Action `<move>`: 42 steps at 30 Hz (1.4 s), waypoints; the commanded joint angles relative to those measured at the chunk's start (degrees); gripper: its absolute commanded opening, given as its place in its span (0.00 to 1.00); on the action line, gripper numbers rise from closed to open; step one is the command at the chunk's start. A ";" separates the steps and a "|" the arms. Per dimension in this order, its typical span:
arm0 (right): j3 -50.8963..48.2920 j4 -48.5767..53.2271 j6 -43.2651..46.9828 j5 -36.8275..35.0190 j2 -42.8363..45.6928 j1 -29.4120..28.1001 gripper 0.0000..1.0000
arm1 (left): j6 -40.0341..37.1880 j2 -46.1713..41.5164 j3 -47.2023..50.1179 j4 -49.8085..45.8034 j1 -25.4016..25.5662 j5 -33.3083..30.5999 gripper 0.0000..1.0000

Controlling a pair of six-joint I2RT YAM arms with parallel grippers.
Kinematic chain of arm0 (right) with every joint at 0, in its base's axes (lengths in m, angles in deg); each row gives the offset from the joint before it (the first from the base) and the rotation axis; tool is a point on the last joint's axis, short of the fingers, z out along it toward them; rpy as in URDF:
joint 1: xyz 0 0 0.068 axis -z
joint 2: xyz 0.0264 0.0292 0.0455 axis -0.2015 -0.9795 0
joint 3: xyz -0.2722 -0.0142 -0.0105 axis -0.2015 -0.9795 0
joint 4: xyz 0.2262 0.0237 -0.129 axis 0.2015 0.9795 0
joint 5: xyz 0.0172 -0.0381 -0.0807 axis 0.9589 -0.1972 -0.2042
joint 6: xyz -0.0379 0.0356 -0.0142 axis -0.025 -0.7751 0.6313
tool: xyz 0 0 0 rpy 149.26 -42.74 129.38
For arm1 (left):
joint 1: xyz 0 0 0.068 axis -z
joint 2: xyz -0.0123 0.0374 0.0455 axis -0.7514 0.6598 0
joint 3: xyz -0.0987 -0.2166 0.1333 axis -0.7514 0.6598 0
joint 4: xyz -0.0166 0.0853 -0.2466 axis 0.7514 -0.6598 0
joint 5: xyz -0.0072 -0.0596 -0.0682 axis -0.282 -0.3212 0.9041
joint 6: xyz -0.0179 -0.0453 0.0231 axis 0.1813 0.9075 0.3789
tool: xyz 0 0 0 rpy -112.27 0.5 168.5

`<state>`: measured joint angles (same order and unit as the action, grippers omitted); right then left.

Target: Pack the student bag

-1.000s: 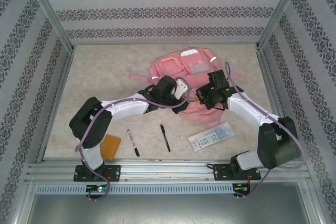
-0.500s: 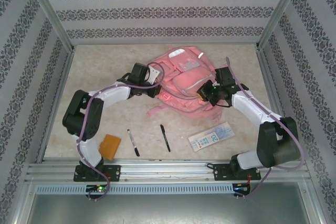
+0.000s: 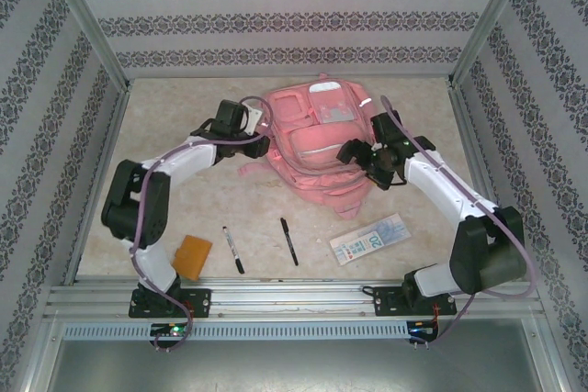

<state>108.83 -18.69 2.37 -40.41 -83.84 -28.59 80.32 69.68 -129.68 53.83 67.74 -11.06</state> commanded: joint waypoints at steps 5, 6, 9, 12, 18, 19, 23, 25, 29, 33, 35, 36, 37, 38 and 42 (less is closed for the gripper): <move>0.93 6.52 34.41 -32.33 6.62 -8.87 0.98 | 9.03 -13.88 3.22 -10.04 0.25 6.39 0.51; 0.64 6.14 35.17 -33.75 7.20 -8.47 0.98 | 10.73 -15.53 3.55 -12.46 0.30 5.11 0.51; 1.04 7.32 31.64 -34.10 8.32 -6.34 0.98 | 17.43 -20.57 4.38 -23.33 0.18 -1.83 0.52; 0.27 11.23 28.00 -23.33 10.46 -3.64 0.98 | 21.23 -25.94 7.25 -32.80 0.22 -2.53 0.55; -5.29 7.93 25.65 -0.48 11.79 -3.27 0.88 | 32.98 -32.91 12.50 -49.05 -0.13 -10.02 0.62; -5.27 7.73 25.41 0.62 11.38 -5.46 0.85 | 35.78 -33.71 13.08 -51.38 -0.49 -11.98 0.63; -5.25 2.20 25.57 3.44 9.18 -18.04 0.78 | 45.81 -38.48 18.78 -55.61 -4.99 -14.82 0.62; -5.28 -2.68 25.77 3.46 7.72 -24.13 0.76 | 50.05 -40.82 22.30 -56.73 -7.81 -14.69 0.60; -5.29 -13.77 34.69 3.69 3.91 -35.91 0.79 | 56.24 -44.47 28.89 -56.50 -11.82 -10.80 0.59; -7.47 -27.38 54.10 10.77 -0.76 -43.88 0.84 | 60.24 -45.96 33.59 -53.24 -12.92 -8.09 0.55; -7.67 -33.14 61.76 12.46 -3.76 -46.47 0.85 | 61.16 -45.23 34.72 -50.68 -12.96 -8.03 0.54; -7.32 -35.70 65.50 12.67 -5.93 -47.89 0.84 | 61.21 -44.07 34.92 -49.31 -12.96 -7.84 0.54; -6.91 -37.57 68.86 12.35 -7.75 -49.14 0.85 | 61.05 -42.74 35.02 -48.25 -13.04 -7.58 0.54; -6.22 -39.26 73.08 12.64 -10.42 -50.53 0.85 | 60.82 -40.83 34.93 -47.57 -13.10 -7.36 0.53; -0.65 -43.10 83.33 13.48 -20.31 -54.37 0.81 | 59.74 -34.88 34.17 -47.06 -13.94 -7.70 0.46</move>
<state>104.63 -54.18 72.55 -29.46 -99.88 -80.96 139.07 32.56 -94.89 5.06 55.17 -18.91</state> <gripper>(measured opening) 0.817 0.469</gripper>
